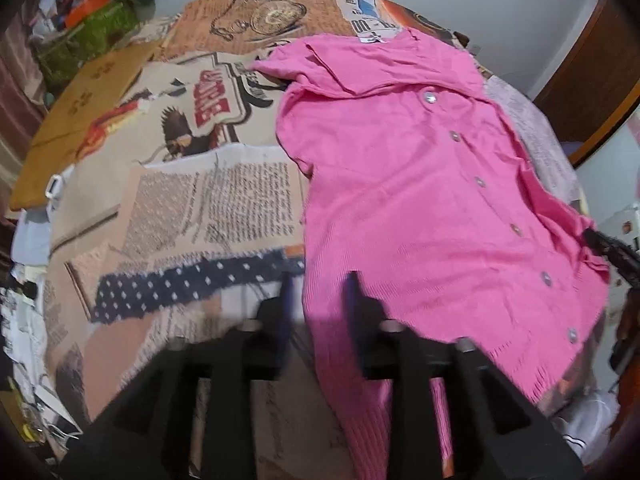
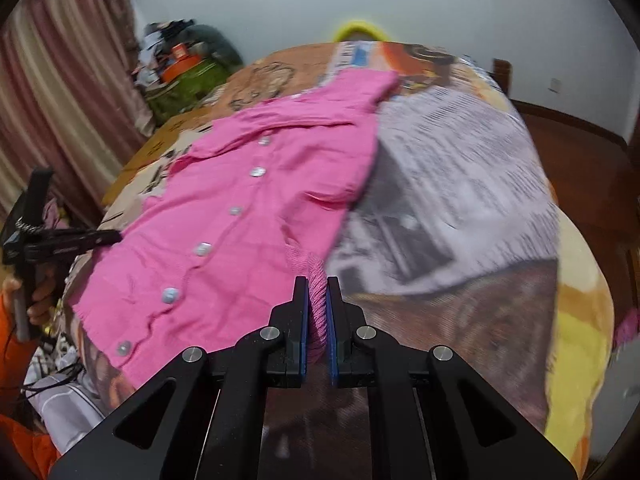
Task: Fold small clothes
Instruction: 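Grasp the pink cardigan's ribbed hem with both grippers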
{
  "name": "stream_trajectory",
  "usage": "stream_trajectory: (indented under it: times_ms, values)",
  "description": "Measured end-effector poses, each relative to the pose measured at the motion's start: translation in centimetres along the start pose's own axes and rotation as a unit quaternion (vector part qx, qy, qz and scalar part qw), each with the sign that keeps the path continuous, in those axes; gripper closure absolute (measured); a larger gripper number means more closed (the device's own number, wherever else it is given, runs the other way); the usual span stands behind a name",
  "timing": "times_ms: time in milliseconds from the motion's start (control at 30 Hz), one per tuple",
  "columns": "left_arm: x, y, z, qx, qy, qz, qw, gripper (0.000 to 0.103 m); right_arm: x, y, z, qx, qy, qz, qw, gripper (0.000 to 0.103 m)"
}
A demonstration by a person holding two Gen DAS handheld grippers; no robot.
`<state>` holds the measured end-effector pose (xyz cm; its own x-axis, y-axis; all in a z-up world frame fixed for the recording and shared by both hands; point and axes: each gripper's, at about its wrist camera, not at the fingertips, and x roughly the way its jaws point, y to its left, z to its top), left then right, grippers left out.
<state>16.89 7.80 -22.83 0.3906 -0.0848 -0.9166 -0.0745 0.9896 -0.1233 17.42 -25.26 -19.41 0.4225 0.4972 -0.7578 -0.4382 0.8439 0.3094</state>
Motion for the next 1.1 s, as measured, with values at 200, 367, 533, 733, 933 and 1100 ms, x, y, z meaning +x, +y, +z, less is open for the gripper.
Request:
stream_trajectory:
  times_ms: [200,367,533,733,933,1100]
  values:
    - [-0.6,-0.3,-1.1,-0.009,0.007,-0.013,0.9998,0.062,-0.3,-0.9,-1.0,0.020,-0.001,-0.004,1.000,0.096]
    - [-0.8,-1.0,-1.9,-0.006,0.006,-0.029,0.9995,0.077,-0.4,-1.3,-1.0,0.025,-0.005,0.001,1.000,0.096]
    - [-1.0,-2.5,-1.3,0.018,-0.008,-0.015,0.9997,0.098,-0.6,-1.0,-0.5,0.021,-0.011,0.006,1.000,0.096]
    - [-2.1,-2.2,1.0,0.019,-0.042,0.002,0.9989,0.099,-1.5,-0.2,0.9,0.006,-0.033,0.018,0.999,0.096]
    - [-4.6,-1.7,4.7,0.017,-0.101,0.012,0.9947,0.099,-1.8,1.1,3.5,-0.003,-0.063,0.041,0.997,0.096]
    - [-5.3,-1.4,8.7,0.020,-0.133,0.020,0.9907,0.099,-1.6,2.1,6.4,-0.021,-0.090,0.051,0.994,0.096]
